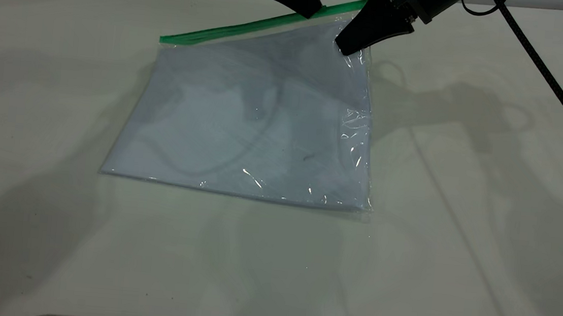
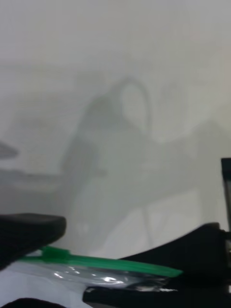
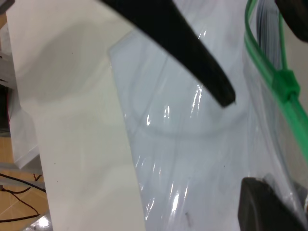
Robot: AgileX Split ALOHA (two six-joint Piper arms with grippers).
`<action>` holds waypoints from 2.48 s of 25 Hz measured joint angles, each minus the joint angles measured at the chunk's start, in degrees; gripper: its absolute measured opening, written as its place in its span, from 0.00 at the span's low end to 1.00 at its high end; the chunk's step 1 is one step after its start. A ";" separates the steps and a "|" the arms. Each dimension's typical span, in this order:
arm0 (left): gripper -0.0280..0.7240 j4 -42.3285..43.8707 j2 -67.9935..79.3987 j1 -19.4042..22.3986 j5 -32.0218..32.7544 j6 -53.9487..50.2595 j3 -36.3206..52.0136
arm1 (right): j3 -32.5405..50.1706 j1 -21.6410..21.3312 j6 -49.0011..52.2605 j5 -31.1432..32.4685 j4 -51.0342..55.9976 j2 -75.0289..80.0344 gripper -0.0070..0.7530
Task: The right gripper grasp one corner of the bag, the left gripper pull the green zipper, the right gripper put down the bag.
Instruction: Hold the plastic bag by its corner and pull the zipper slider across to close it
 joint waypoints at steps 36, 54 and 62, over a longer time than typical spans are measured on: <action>0.50 3.89 0.79 1.18 10.34 -3.28 0.00 | -0.18 7.84 -7.97 3.80 -4.79 -0.05 0.05; 0.50 4.95 0.73 2.54 10.34 -10.62 -6.27 | -0.18 7.70 -4.56 3.82 -4.63 -0.05 0.05; 0.50 6.62 0.90 2.13 10.34 -15.57 -6.27 | -0.18 7.70 -4.52 3.82 -4.63 -0.05 0.05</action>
